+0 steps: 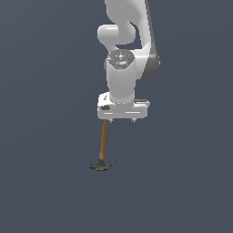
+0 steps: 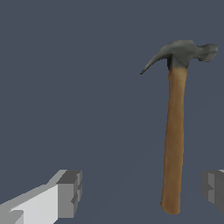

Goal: Pick up the object and move it to a goal position.

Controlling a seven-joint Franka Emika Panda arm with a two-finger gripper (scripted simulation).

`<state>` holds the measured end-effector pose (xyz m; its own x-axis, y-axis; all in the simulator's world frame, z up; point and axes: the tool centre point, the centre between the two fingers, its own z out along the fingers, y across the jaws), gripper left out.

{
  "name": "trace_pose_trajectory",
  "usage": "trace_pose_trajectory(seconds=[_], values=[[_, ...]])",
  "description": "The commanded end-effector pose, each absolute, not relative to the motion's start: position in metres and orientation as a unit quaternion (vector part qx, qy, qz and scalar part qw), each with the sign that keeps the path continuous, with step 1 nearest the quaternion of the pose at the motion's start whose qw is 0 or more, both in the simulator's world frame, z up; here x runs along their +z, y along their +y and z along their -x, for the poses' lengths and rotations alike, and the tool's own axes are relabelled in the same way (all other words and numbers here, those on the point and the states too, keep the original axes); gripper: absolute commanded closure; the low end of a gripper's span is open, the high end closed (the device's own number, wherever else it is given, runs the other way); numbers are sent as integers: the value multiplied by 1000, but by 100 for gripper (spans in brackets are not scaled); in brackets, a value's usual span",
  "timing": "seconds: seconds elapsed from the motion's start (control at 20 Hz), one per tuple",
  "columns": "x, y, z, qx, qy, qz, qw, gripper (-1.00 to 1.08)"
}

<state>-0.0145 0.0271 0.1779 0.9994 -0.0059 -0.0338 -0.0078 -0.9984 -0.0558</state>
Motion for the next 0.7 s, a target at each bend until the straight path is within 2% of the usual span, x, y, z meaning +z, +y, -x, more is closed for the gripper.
trace_pose_trajectory(seconds=[0.0,0.3,0.65], values=[[174,25,14,17,7,999,27,-92],[149,8,8,13,28,999,22,-92],[99,-26,1,5,68,998,10,-92]])
